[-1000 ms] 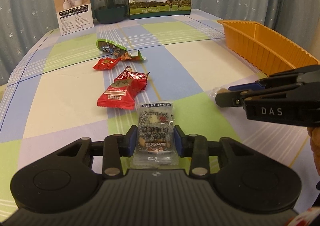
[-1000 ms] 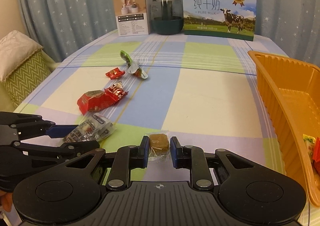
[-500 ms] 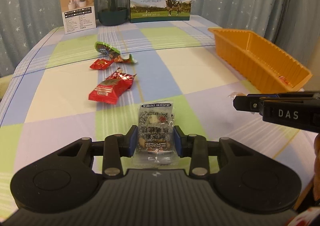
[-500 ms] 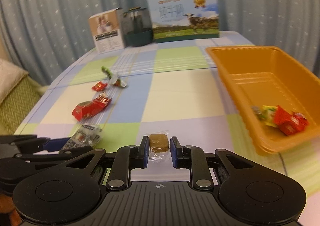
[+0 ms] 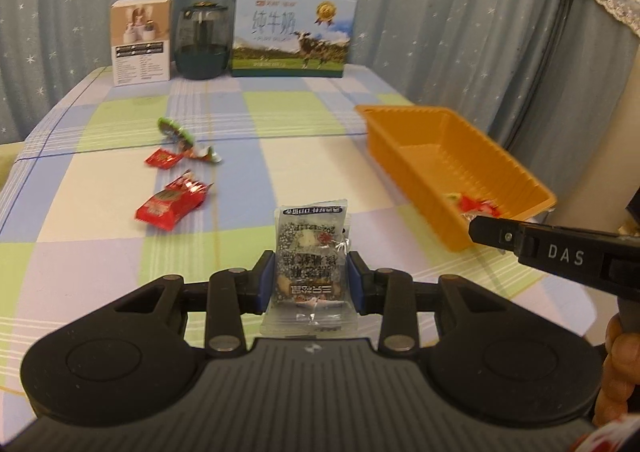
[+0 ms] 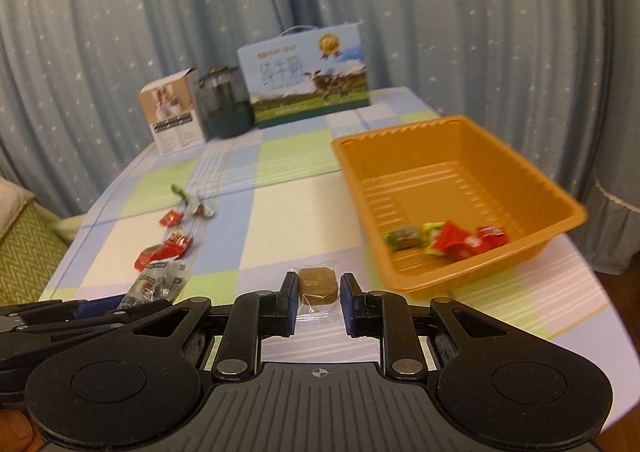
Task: Organize snacks
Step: 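Carry both snacks over the orange tray and open both tools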
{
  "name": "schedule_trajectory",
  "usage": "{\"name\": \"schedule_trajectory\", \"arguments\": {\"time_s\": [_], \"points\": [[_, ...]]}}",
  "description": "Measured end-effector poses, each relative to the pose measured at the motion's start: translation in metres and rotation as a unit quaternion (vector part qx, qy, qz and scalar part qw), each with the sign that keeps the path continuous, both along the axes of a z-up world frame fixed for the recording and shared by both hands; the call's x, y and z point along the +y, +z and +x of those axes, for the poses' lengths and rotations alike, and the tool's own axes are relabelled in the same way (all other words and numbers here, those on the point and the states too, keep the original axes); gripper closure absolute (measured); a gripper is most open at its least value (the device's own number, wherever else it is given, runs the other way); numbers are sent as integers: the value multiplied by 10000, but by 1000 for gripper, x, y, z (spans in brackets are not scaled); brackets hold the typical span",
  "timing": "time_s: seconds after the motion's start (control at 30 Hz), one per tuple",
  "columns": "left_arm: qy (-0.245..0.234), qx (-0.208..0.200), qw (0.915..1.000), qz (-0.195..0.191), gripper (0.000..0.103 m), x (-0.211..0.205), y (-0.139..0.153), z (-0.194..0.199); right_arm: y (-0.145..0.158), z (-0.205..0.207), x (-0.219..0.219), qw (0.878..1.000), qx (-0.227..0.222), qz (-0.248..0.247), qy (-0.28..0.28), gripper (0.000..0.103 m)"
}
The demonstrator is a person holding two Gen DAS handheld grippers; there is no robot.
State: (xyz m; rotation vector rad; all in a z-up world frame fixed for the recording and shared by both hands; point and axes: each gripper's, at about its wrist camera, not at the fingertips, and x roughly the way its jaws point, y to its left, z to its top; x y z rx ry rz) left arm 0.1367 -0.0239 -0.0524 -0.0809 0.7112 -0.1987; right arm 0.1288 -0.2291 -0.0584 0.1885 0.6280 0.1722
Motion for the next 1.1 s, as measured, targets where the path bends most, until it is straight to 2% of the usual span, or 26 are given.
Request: {"name": "schedule_trajectory", "arguments": {"time_s": [0.3, 0.87, 1.1], "points": [[-366, -139, 9992, -78, 69, -37, 24, 5, 27, -11, -39, 9989, -98, -128, -431, 80], [-1092, -164, 9939, -14, 69, -90, 38, 43, 33, 8, -88, 9952, -160, -126, -952, 80], [-1264, -204, 9917, -59, 69, -111, 40, 65, 36, 25, -99, 9951, -174, -140, -959, 80]]}}
